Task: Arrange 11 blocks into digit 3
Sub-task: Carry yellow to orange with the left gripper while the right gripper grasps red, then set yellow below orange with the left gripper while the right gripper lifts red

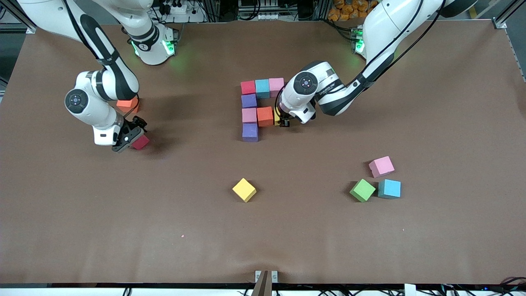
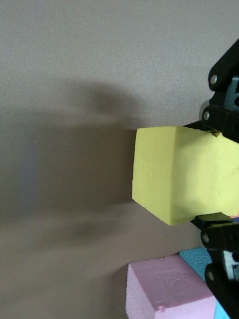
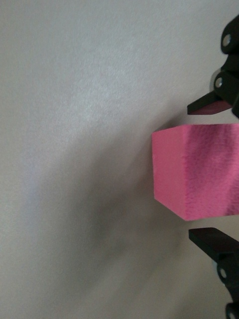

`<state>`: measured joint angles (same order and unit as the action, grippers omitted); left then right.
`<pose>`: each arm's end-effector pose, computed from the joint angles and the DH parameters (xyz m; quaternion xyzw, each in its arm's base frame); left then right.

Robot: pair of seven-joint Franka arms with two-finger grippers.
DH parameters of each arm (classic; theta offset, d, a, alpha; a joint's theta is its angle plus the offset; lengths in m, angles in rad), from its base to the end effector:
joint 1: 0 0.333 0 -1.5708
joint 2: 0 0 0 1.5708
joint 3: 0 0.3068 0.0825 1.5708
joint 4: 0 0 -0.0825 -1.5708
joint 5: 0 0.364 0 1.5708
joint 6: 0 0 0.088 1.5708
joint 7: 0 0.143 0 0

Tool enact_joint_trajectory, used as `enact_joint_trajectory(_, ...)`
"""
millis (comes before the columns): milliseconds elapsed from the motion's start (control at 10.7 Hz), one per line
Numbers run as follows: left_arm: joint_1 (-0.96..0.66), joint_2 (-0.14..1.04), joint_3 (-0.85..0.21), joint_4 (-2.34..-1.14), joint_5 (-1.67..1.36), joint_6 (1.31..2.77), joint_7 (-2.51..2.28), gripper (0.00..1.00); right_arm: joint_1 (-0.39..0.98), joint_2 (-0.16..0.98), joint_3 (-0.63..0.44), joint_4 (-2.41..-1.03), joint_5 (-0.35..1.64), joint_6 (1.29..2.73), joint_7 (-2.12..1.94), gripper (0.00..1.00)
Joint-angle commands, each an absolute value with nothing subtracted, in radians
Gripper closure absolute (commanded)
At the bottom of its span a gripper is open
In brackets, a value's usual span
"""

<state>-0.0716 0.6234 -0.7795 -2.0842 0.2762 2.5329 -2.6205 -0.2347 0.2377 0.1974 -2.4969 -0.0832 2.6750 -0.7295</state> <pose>0.3711 -0.4346 0.1794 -0.6753 -0.7255 0.1327 0.0028 0.4523 -0.0103 0.1644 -0.9277 -0.3723 0.0227 0.0150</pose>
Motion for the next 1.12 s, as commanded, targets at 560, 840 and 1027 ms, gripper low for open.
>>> enact_joint_trajectory(560, -0.101, 0.635, -0.77, -2.086, 0.278, 2.554, -2.643, 0.19, -0.21, 0.213, 0.313, -2.412, -0.075, 2.671, -0.593, 0.76)
enact_joint_trajectory(840, -0.106, 0.612, -0.772, -2.088, 0.313, 2.546, -2.642, 0.0, -0.079, 0.26, 0.316, -2.263, -0.075, 2.631, -0.329, 0.8)
enact_joint_trajectory(1027, -0.098, 0.565, -0.778, -2.092, 0.313, 2.531, -2.635, 0.0, 0.019, 0.285, 0.314, -2.168, -0.075, 2.567, -0.153, 0.78)
